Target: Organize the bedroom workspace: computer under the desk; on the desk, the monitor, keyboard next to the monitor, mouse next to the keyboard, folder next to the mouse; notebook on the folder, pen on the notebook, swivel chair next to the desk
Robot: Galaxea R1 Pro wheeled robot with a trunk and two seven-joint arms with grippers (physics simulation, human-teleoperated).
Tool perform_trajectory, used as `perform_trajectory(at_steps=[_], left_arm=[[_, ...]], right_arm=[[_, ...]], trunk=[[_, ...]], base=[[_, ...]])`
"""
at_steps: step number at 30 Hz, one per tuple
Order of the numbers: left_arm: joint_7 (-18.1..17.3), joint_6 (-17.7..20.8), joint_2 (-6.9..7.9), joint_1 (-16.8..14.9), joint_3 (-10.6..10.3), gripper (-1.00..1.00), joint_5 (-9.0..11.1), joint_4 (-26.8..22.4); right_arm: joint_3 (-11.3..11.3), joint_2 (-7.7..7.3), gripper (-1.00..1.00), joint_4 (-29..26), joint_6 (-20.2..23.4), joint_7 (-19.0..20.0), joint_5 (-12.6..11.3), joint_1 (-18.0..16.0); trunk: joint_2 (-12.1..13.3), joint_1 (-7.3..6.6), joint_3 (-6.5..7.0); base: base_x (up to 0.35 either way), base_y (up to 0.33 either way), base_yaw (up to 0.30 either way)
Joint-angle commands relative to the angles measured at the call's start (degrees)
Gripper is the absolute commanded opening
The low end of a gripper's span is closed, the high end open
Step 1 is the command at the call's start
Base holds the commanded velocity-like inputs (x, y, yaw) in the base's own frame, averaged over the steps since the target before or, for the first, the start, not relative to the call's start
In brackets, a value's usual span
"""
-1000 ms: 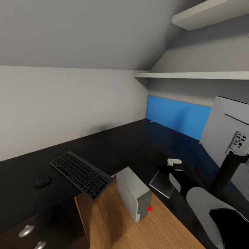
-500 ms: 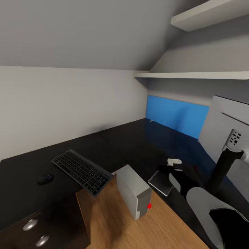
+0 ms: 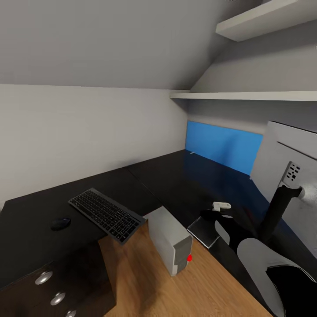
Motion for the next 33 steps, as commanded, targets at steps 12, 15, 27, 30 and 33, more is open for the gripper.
perform_trajectory(at_steps=[12, 15, 27, 30, 33], left_arm=[[0.31, -0.15, 0.01, -0.04, -0.44, 1.00, 0.23, 0.03], [0.31, -0.15, 0.01, -0.04, -0.45, 1.00, 0.23, 0.03], [0.31, -0.16, 0.01, -0.04, -0.44, 1.00, 0.25, 0.03], [0.32, -0.18, 0.01, -0.04, -0.44, 1.00, 0.25, 0.03], [0.33, -0.18, 0.01, -0.04, -0.44, 1.00, 0.27, 0.03]], right_arm=[[0.24, -0.07, 1.00, 1.88, 0.51, -0.38, -1.09, 0.02], [0.24, -0.06, 1.00, 1.88, 0.51, -0.38, -1.09, 0.02], [0.22, -0.07, 1.00, 1.88, 0.51, -0.38, -1.13, 0.02], [0.23, -0.07, 1.00, 1.88, 0.51, -0.38, -1.13, 0.02], [0.24, -0.07, 1.00, 1.88, 0.51, -0.38, -1.16, 0.02]], trunk=[[-0.02, -0.01, -0.07], [-0.02, -0.01, -0.07], [-0.02, -0.01, -0.07], [-0.02, -0.01, -0.07], [-0.02, -0.01, -0.07]], base=[[-0.063, 0.000, 0.000], [-0.162, 0.000, 0.000], [-0.054, 0.000, 0.000], [-0.200, 0.000, 0.000], [-0.152, 0.000, 0.000]])
